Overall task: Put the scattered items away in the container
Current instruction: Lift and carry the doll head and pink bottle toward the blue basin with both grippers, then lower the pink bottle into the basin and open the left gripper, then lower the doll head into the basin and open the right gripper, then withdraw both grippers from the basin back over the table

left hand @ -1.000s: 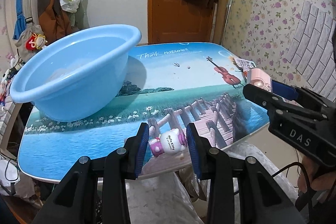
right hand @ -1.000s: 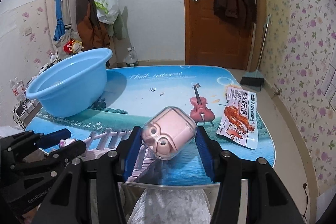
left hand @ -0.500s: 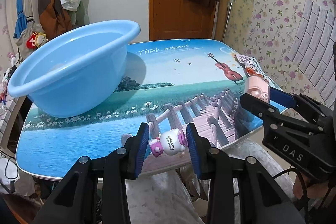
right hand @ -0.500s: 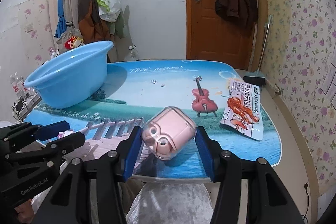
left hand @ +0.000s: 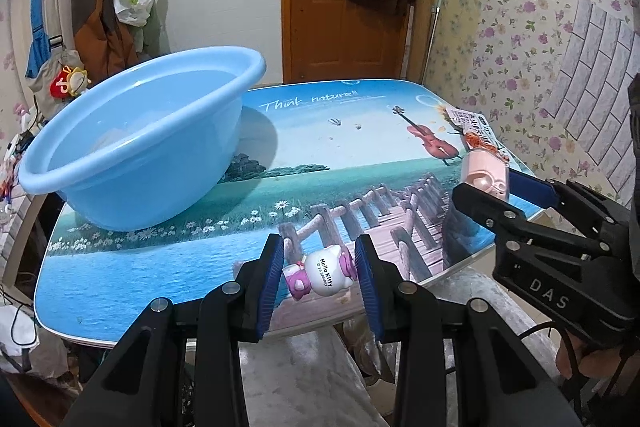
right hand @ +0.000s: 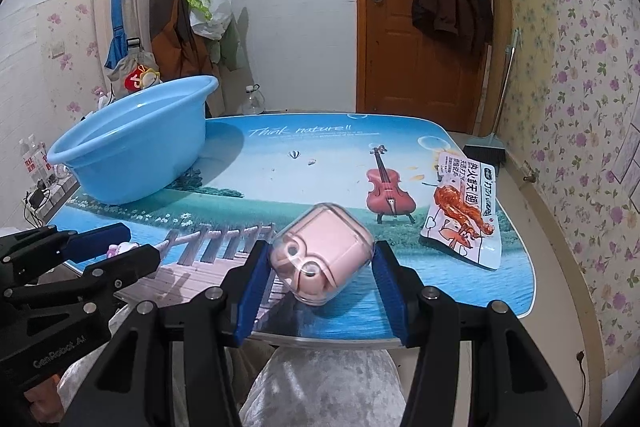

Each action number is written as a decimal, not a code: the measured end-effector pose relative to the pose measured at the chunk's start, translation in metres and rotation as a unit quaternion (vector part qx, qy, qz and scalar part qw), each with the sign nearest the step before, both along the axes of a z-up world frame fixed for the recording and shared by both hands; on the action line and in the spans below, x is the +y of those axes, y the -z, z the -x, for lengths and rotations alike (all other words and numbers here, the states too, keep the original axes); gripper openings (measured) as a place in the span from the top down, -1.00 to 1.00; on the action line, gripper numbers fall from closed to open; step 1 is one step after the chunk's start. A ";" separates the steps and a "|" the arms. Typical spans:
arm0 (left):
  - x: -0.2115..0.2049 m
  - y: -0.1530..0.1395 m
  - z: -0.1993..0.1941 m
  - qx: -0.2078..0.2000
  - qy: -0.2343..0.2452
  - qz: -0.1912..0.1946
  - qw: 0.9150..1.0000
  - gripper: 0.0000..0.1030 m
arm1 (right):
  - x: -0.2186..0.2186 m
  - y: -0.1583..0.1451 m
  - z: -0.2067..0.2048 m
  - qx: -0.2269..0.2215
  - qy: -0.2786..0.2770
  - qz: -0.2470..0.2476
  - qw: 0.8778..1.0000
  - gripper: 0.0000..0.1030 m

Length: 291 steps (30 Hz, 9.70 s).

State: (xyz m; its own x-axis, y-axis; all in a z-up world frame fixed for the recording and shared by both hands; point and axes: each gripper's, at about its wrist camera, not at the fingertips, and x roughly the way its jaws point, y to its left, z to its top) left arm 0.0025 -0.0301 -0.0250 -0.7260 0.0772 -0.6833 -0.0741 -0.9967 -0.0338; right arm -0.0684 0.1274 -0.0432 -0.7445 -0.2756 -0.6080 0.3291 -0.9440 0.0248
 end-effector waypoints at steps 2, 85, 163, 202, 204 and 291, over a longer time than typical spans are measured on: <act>0.001 -0.004 -0.002 0.004 0.003 0.000 1.000 0.32 | 0.000 -0.002 0.000 -0.002 0.001 0.002 1.000 -0.05; -0.169 -0.051 0.098 0.003 -0.111 0.008 0.994 0.32 | -0.216 -0.075 0.097 0.000 -0.160 -0.014 0.987 -0.05; -0.205 -0.055 0.069 0.025 -0.172 -0.004 0.985 -0.45 | -0.286 -0.028 0.116 -0.117 -0.245 -0.155 0.950 -0.05; -0.130 -0.102 0.015 0.065 -0.143 0.020 0.987 -0.89 | -0.106 -0.121 0.047 0.016 -0.115 0.037 0.993 -0.46; -0.123 -0.104 0.011 0.065 -0.142 0.022 0.987 -0.89 | -0.090 -0.129 0.037 0.033 -0.100 0.051 0.993 -0.51; -0.030 -0.074 -0.020 0.053 -0.114 0.030 0.992 -1.00 | -0.020 -0.072 -0.034 0.041 0.011 0.055 0.998 -0.52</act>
